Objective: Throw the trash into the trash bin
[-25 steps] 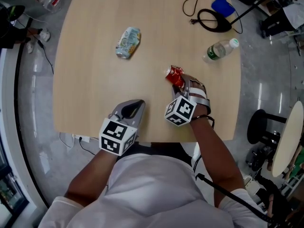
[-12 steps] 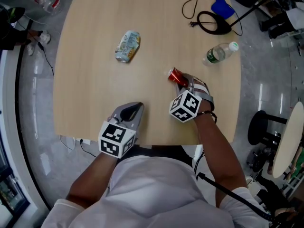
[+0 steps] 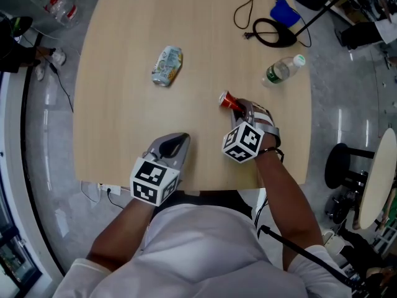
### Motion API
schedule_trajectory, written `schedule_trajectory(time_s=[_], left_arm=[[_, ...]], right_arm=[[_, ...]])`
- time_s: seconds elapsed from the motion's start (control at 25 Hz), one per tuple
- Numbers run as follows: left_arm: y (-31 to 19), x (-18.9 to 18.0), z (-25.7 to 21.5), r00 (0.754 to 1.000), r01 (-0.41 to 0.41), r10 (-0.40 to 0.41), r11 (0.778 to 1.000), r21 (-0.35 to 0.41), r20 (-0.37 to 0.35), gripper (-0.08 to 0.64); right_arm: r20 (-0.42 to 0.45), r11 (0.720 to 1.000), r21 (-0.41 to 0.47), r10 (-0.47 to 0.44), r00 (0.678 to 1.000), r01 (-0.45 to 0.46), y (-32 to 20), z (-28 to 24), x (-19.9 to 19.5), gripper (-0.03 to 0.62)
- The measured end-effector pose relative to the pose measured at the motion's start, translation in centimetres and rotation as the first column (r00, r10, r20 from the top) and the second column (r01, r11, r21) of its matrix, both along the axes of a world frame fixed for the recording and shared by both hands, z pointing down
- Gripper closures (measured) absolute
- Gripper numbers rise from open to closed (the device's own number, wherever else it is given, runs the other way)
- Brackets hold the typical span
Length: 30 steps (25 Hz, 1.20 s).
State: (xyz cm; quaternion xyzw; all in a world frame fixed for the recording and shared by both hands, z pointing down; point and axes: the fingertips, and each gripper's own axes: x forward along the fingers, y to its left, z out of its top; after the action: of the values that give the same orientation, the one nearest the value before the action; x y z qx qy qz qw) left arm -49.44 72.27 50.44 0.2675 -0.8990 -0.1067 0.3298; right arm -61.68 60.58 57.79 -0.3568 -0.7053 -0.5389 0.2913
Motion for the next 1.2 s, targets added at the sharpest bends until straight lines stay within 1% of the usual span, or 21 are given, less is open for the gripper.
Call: schedule_trajectory(time_s=[0.24,0.52,0.64,0.72,0.88,0.96,1.0,1.08,1.12,1.2], left_arm=[[0.2,0.6,-0.8,0.999,-0.028,0.028,1.0,-0.005,0.03,0.552],[0.8,1.4,-2.1,0.995,-0.069,0.07,0.998,-0.009,0.072,0.552],[1.2,2.2,-2.6,0.993,-0.09,0.09,0.996,-0.008,0.082,0.552],[1.2,2.5,-3.1,0.99,-0.106,0.106,0.994,-0.005,0.09,0.552],[1.1,2.8,-4.3,0.983,-0.129,0.128,0.992,-0.005,0.131,0.552],[1.2,3.1,-4.9,0.98,-0.137,0.136,0.991,-0.006,0.147,0.552],[1.2,3.2,-5.2,0.978,-0.142,0.141,0.99,-0.008,0.154,0.552],[1.4,3.5,-5.8,0.975,-0.151,0.151,0.988,-0.011,0.164,0.552],[1.6,3.8,-6.2,0.973,-0.156,0.155,0.988,-0.01,0.17,0.552],[1.9,4.3,-6.9,0.969,-0.165,0.164,0.986,-0.008,0.186,0.552]], right_arm=[[0.02,0.998,-0.049,0.04,0.999,-0.039,0.3,-2.1,1.0,0.517],[0.035,0.988,-0.116,0.107,0.994,-0.103,0.6,-4.6,3.0,0.517],[0.023,0.975,-0.17,0.151,0.988,-0.145,0.9,-6.0,4.2,0.517],[-0.001,0.953,-0.233,0.196,0.981,-0.191,0.9,-7.2,5.2,0.517],[-0.052,0.887,-0.374,0.271,0.961,-0.27,1.0,-10.1,7.0,0.517],[-0.084,0.84,-0.446,0.305,0.949,-0.31,0.9,-11.5,7.9,0.517],[-0.103,0.809,-0.485,0.324,0.941,-0.332,0.8,-12.1,8.3,0.517],[-0.142,0.737,-0.563,0.36,0.922,-0.375,0.5,-13.5,9.2,0.517],[-0.162,0.697,-0.599,0.377,0.912,-0.394,0.2,-14.2,9.7,0.517],[-0.208,0.607,-0.669,0.401,0.892,-0.429,0.0,-15.8,10.9,0.517]])
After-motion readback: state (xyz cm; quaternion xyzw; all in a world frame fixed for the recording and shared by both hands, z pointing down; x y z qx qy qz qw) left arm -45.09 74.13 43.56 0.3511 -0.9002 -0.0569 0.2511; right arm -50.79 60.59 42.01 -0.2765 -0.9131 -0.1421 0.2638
